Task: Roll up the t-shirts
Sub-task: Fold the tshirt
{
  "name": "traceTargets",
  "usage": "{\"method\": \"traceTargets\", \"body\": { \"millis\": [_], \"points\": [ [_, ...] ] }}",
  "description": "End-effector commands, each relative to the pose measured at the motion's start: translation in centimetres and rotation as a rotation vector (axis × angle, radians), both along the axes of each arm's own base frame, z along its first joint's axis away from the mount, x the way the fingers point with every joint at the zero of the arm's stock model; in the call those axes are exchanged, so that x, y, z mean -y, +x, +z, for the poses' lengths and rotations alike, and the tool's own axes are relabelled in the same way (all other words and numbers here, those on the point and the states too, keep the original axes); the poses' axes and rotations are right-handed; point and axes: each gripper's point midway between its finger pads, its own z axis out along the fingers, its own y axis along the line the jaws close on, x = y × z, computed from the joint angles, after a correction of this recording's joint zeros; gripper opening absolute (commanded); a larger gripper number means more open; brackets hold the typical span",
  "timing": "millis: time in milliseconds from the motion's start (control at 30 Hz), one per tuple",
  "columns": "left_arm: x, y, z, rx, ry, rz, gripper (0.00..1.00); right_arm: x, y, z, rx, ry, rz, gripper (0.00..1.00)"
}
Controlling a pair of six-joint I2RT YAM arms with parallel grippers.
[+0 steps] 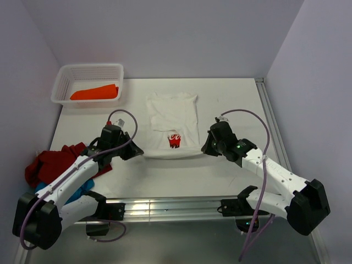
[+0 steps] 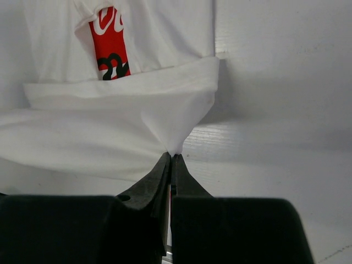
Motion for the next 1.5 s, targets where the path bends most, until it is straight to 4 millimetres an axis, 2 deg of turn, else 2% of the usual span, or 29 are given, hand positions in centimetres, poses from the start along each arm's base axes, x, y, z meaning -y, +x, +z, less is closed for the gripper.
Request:
{"method": "traceTargets", "body": {
  "millis": [0, 67, 367, 400, 767, 1133, 1467],
  "points": [
    [-0.2, 1.9, 1.9, 0.049, 0.021, -0.021, 0.01, 0.4, 2.4, 2.3, 0.06, -0.011, 0.004, 0.0],
    [-0.6, 2.6, 1.8, 0.038, 0.035, -0.017, 0.01, 0.3, 3.0, 2.8, 0.062, -0.01, 0.008, 0.0],
    [-1.4, 5.7, 1.0, -0.001, 0.03, -0.014, 0.02, 0.5, 6.2, 2.5, 0.031, -0.037, -0.006, 0.0],
    [-1.4, 6.0, 0.9, -0.002, 0.028, -0.016, 0.03, 0.5, 6.5, 1.8, 0.013, -0.044, -0.002, 0.0],
    [-1.0, 9.7, 0.4, -0.017, 0.042, -0.024, 0.04, 1.1, 9.9, 0.3, -0.031, -0.045, -0.024, 0.0],
    [-0.5, 13.0, -1.9, -0.065, 0.051, -0.026, 0.0, 1.4, 13.8, -0.8, -0.061, -0.041, -0.054, 0.0],
    [-0.5, 14.9, -2.6, -0.059, 0.067, -0.013, 0.01, 1.1, 16.3, -2.1, -0.093, -0.031, -0.071, 0.0]
  ]
}}
